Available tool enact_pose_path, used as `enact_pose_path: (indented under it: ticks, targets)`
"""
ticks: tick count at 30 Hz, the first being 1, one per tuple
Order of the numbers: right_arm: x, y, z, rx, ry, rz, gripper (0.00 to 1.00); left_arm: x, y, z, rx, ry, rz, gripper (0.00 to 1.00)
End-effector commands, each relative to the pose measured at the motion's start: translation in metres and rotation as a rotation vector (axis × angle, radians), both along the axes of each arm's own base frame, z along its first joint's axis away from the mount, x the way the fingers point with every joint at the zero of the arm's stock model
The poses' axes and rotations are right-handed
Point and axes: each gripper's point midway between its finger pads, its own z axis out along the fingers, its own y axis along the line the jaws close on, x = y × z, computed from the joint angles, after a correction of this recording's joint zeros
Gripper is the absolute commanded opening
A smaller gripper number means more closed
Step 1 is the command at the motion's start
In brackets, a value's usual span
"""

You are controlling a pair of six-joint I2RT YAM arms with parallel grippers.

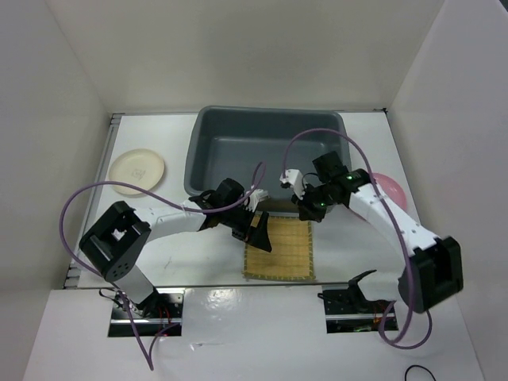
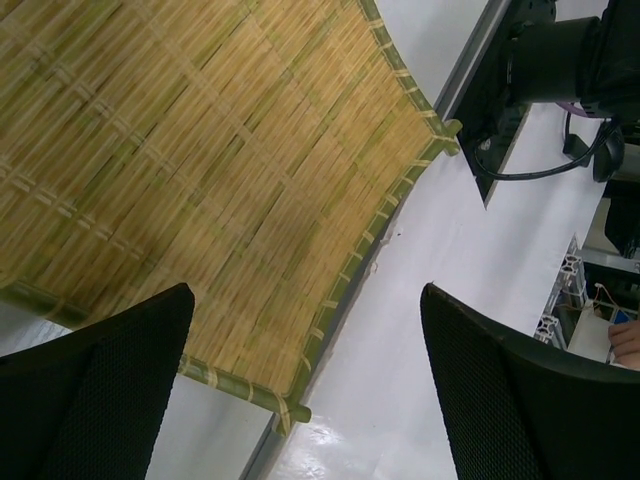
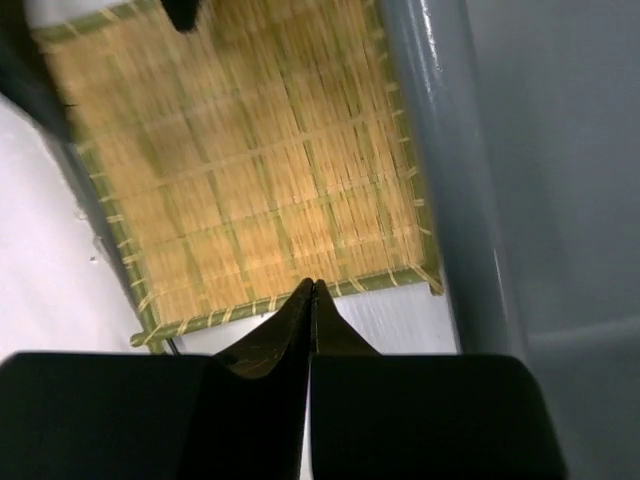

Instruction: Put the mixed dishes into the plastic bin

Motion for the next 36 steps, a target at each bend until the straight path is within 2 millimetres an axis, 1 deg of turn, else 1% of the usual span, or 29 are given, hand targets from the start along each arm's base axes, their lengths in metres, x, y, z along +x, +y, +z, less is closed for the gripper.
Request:
enact_pose_path:
  ticks: [1, 2, 3, 5, 6, 8, 11, 12, 13, 14, 16, 17, 18, 19, 20, 21, 22, 23, 24, 25, 27, 28, 29, 30, 31, 32, 33, 34, 36]
  targets:
    - [0.022, 0.004, -0.013, -0.041, -0.006, -0.042, 0.0, -0.029, 0.039, -0.047, 0.203, 0.215, 0.062, 1.0]
    - [0.036, 0.007, -0.012, -0.032, -0.049, -0.066, 0.0, -0.025, 0.041, -0.048, 0.209, 0.21, 0.076, 1.0]
    - [0.043, 0.005, -0.013, -0.042, -0.068, -0.105, 0.0, -0.025, 0.044, -0.049, 0.217, 0.214, 0.078, 1.0]
    - [0.058, 0.005, -0.011, -0.033, -0.118, -0.151, 0.0, -0.007, 0.045, -0.043, 0.208, 0.183, 0.108, 1.0]
    - [0.07, 0.007, -0.005, -0.021, -0.163, -0.183, 0.0, -0.002, 0.048, -0.046, 0.214, 0.176, 0.103, 1.0]
    - [0.086, 0.009, -0.003, -0.016, -0.206, -0.207, 0.0, 0.019, 0.049, -0.039, 0.207, 0.156, 0.122, 1.0]
    - [0.107, 0.009, -0.003, -0.04, -0.242, -0.236, 0.0, 0.04, 0.054, -0.046, 0.227, 0.153, 0.123, 1.0]
    - [0.116, 0.01, -0.006, -0.049, -0.256, -0.248, 0.0, 0.055, 0.049, -0.04, 0.208, 0.112, 0.12, 1.0]
    - [0.12, 0.009, -0.008, -0.056, -0.264, -0.255, 0.0, 0.064, 0.054, -0.041, 0.218, 0.116, 0.144, 1.0]
    - [0.131, 0.011, 0.001, -0.05, -0.304, -0.256, 0.0, 0.068, 0.056, -0.046, 0.228, 0.122, 0.141, 1.0]
    - [0.139, 0.011, 0.002, -0.058, -0.319, -0.268, 0.0, 0.083, 0.056, -0.039, 0.214, 0.098, 0.155, 1.0]
    - [0.146, 0.012, 0.007, -0.056, -0.34, -0.278, 0.0, 0.09, 0.059, -0.042, 0.223, 0.099, 0.173, 1.0]
    - [0.148, 0.013, 0.011, -0.052, -0.348, -0.279, 0.0, 0.088, 0.06, -0.042, 0.228, 0.106, 0.173, 1.0]
    - [0.153, 0.013, 0.019, -0.049, -0.369, -0.287, 0.0, 0.096, 0.061, -0.036, 0.221, 0.083, 0.188, 1.0]
    - [0.156, 0.014, 0.025, -0.042, -0.381, -0.289, 0.0, 0.098, 0.06, -0.024, 0.213, 0.07, 0.189, 1.0]
    - [0.154, 0.016, 0.028, -0.036, -0.369, -0.279, 0.0, 0.099, 0.06, -0.015, 0.204, 0.057, 0.19, 1.0]
    - [0.142, 0.022, 0.043, -0.003, -0.353, -0.233, 0.0, 0.1, 0.059, -0.005, 0.196, 0.044, 0.191, 1.0]
    - [0.132, 0.025, 0.048, 0.016, -0.328, -0.196, 0.0, 0.092, 0.061, 0.01, 0.199, 0.031, 0.188, 1.0]
    - [0.119, 0.028, 0.052, 0.033, -0.298, -0.154, 0.0, 0.092, 0.061, 0.023, 0.189, 0.023, 0.197, 1.0]
    - [0.093, 0.028, 0.052, 0.044, -0.236, -0.09, 0.0, 0.08, 0.059, 0.042, 0.169, 0.022, 0.188, 1.0]
    - [0.061, 0.032, 0.043, 0.028, -0.177, -0.013, 0.0, 0.058, 0.055, 0.055, 0.133, 0.062, 0.161, 1.0]
    - [0.042, 0.028, 0.027, -0.004, -0.131, 0.02, 0.0, 0.04, 0.061, 0.045, 0.143, 0.12, 0.162, 1.0]
    - [0.025, 0.022, 0.023, -0.035, -0.121, 0.062, 0.0, 0.024, 0.062, 0.049, 0.128, 0.158, 0.167, 1.0]
    - [0.012, 0.022, 0.017, -0.05, -0.105, 0.098, 0.0, 0.012, 0.063, 0.047, 0.112, 0.199, 0.16, 1.0]
    - [0.001, 0.014, 0.004, -0.08, -0.076, 0.109, 0.0, 0.002, 0.064, 0.04, 0.117, 0.216, 0.157, 1.0]
    - [-0.006, 0.009, -0.001, -0.098, -0.064, 0.133, 0.0, -0.019, 0.072, 0.025, 0.143, 0.274, 0.171, 1.0]
    - [-0.009, 0.007, -0.003, -0.111, -0.072, 0.145, 0.0, -0.025, 0.076, 0.017, 0.151, 0.294, 0.181, 1.0]
    - [-0.018, 0.004, -0.011, -0.134, -0.044, 0.156, 0.0, -0.033, 0.073, 0.013, 0.13, 0.312, 0.164, 1.0]
    - [-0.021, -0.001, -0.02, -0.178, -0.046, 0.17, 0.0, -0.042, 0.079, -0.005, 0.168, 0.369, 0.172, 1.0]
